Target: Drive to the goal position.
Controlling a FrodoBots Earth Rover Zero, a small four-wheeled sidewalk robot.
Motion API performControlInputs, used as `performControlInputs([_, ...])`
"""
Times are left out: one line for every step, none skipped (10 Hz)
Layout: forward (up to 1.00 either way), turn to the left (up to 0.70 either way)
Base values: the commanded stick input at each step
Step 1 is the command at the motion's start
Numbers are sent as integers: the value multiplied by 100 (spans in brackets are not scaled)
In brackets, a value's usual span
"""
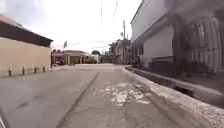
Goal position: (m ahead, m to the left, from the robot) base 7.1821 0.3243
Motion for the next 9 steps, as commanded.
performControlInputs([70, 1])
performControlInputs([70, 1])
performControlInputs([70, 1])
performControlInputs([70, 1])
performControlInputs([70, 1])
performControlInputs([70, 1])
performControlInputs([70, 1])
performControlInputs([70, 1])
performControlInputs([70, 1])
